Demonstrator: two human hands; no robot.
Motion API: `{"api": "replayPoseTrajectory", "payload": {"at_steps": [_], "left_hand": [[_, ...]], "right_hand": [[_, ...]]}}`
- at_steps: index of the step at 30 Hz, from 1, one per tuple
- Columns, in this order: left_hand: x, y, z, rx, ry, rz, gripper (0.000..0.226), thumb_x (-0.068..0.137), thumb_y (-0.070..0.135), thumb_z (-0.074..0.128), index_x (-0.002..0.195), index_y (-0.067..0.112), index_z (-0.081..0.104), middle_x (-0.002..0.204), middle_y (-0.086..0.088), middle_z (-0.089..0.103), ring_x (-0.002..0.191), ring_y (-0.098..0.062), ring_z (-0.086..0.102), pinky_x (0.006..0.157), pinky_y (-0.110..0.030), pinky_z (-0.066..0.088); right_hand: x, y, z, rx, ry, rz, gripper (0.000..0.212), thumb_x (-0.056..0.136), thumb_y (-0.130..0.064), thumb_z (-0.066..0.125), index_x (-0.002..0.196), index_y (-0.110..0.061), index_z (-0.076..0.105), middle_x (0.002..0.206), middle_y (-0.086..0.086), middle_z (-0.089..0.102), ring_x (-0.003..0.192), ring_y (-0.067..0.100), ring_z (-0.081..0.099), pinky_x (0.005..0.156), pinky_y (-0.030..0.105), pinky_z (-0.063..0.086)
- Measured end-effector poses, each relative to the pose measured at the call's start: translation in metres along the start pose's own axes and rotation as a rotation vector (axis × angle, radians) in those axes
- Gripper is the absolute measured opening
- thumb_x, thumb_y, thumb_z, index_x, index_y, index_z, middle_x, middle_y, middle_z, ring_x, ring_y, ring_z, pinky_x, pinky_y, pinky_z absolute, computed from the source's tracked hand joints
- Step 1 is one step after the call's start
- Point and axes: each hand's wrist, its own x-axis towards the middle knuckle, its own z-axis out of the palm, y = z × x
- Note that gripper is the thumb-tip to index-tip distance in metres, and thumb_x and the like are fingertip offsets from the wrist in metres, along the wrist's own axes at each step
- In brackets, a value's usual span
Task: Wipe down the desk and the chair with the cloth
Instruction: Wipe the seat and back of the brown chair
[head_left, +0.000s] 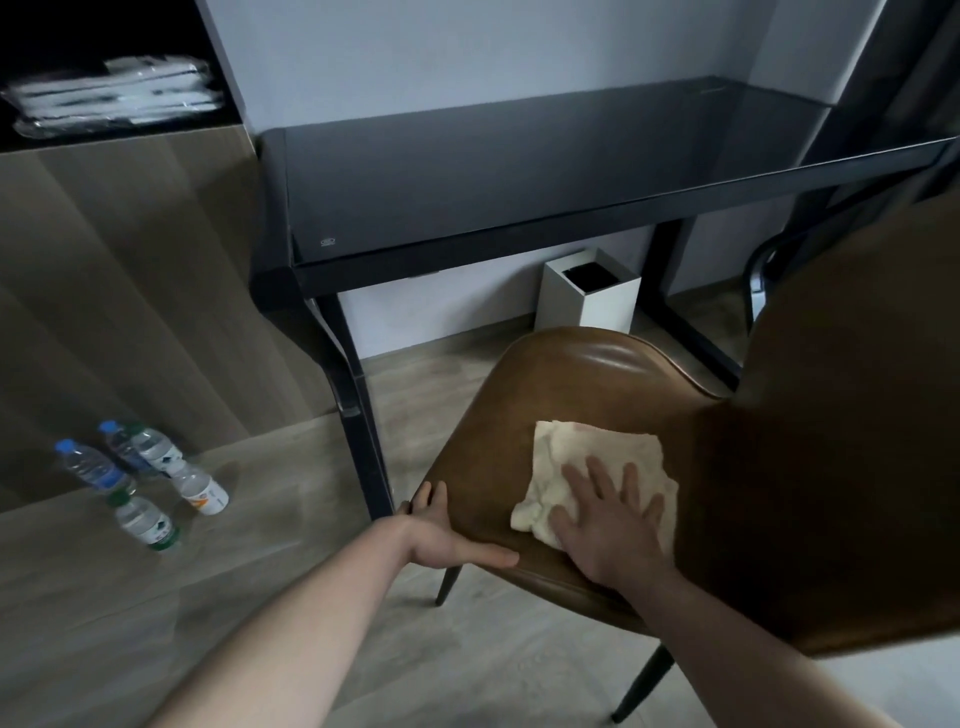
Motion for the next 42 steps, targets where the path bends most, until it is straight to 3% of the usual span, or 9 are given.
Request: {"api": "replayPoseTrajectory", "payload": {"at_steps": [6, 13, 18, 24, 28, 30, 33, 36, 42], "left_hand": [[-0.003, -0.001, 0.0, -0.007, -0.007, 0.013, 0.183, 0.032, 0.106, 0.07, 0.165, 0.024, -0.025, 0.174, 0.002, -0.029, 0.163, -0.029, -0.019, 0.133, -0.053, 0.003], [-0.001, -0.003, -0.002, -0.008, -0.035, 0.032, 0.18, 0.036, 0.105, 0.071, 0.164, 0.026, -0.027, 0.173, 0.006, -0.031, 0.162, -0.031, -0.021, 0.133, -0.053, 0.004], [0.003, -0.003, -0.003, -0.008, -0.064, 0.04, 0.177, 0.04, 0.103, 0.073, 0.163, 0.026, -0.029, 0.171, 0.007, -0.034, 0.161, -0.032, -0.025, 0.132, -0.051, 0.004], [0.008, -0.004, -0.002, -0.009, -0.09, 0.046, 0.18, 0.037, 0.103, 0.073, 0.162, 0.027, -0.031, 0.17, 0.008, -0.037, 0.159, -0.031, -0.029, 0.133, -0.052, 0.002], [0.008, -0.001, -0.003, 0.021, -0.093, 0.028, 0.179, 0.038, 0.102, 0.074, 0.163, 0.026, -0.029, 0.171, 0.006, -0.035, 0.16, -0.033, -0.027, 0.133, -0.051, 0.002], [0.007, 0.001, -0.005, 0.035, -0.079, 0.016, 0.178, 0.039, 0.101, 0.074, 0.164, 0.027, -0.028, 0.172, 0.005, -0.033, 0.16, -0.035, -0.025, 0.133, -0.051, 0.003], [0.004, 0.003, -0.007, 0.042, -0.081, 0.002, 0.176, 0.041, 0.1, 0.075, 0.164, 0.027, -0.027, 0.173, 0.005, -0.032, 0.161, -0.035, -0.023, 0.133, -0.051, 0.003], [0.001, 0.007, -0.009, 0.067, -0.097, -0.019, 0.177, 0.04, 0.102, 0.073, 0.163, 0.026, -0.029, 0.172, 0.003, -0.033, 0.161, -0.034, -0.023, 0.133, -0.049, 0.002], [-0.003, 0.009, -0.013, 0.084, -0.123, -0.019, 0.178, 0.04, 0.103, 0.072, 0.163, 0.024, -0.029, 0.173, 0.002, -0.033, 0.162, -0.034, -0.022, 0.133, -0.053, 0.001]], "right_hand": [[0.002, 0.006, 0.003, 0.048, 0.077, 0.122, 0.077, 0.102, -0.077, 0.021, 0.168, -0.045, -0.003, 0.179, -0.007, -0.014, 0.161, 0.042, -0.021, 0.124, 0.071, -0.011], [0.083, 0.001, -0.012, 0.116, 0.197, 0.344, 0.084, 0.1, -0.078, 0.021, 0.17, -0.035, 0.008, 0.179, 0.001, -0.006, 0.161, 0.047, -0.015, 0.12, 0.077, -0.013], [0.139, 0.021, -0.035, 0.086, 0.285, 0.436, 0.092, 0.097, -0.083, 0.015, 0.171, -0.029, 0.007, 0.18, 0.001, -0.001, 0.162, 0.044, -0.01, 0.119, 0.08, -0.005], [0.173, 0.004, -0.034, -0.069, 0.257, 0.356, 0.101, 0.086, -0.09, -0.001, 0.171, -0.036, 0.001, 0.18, 0.004, -0.006, 0.163, 0.044, -0.009, 0.12, 0.08, -0.001], [0.177, -0.056, -0.031, -0.099, 0.155, 0.065, 0.095, 0.09, -0.091, 0.019, 0.17, -0.041, 0.007, 0.18, -0.002, -0.006, 0.163, 0.043, -0.012, 0.121, 0.076, -0.007], [0.178, -0.078, -0.027, -0.139, 0.123, -0.119, 0.092, 0.089, -0.088, 0.026, 0.168, -0.04, 0.022, 0.18, -0.003, 0.006, 0.163, 0.042, -0.01, 0.122, 0.077, -0.006], [0.173, -0.073, -0.027, -0.171, 0.131, -0.216, 0.084, 0.091, -0.084, 0.026, 0.163, -0.042, 0.031, 0.176, -0.003, 0.017, 0.164, 0.036, -0.003, 0.123, 0.076, -0.002], [0.166, -0.043, -0.035, -0.175, 0.182, -0.204, 0.083, 0.092, -0.086, 0.02, 0.164, -0.045, 0.02, 0.177, -0.005, 0.013, 0.164, 0.031, 0.002, 0.124, 0.072, -0.001], [0.15, 0.067, -0.05, -0.15, 0.241, 0.162, 0.091, 0.091, -0.092, 0.01, 0.166, -0.042, 0.013, 0.179, -0.007, 0.005, 0.165, 0.033, -0.001, 0.122, 0.079, -0.002]]}}
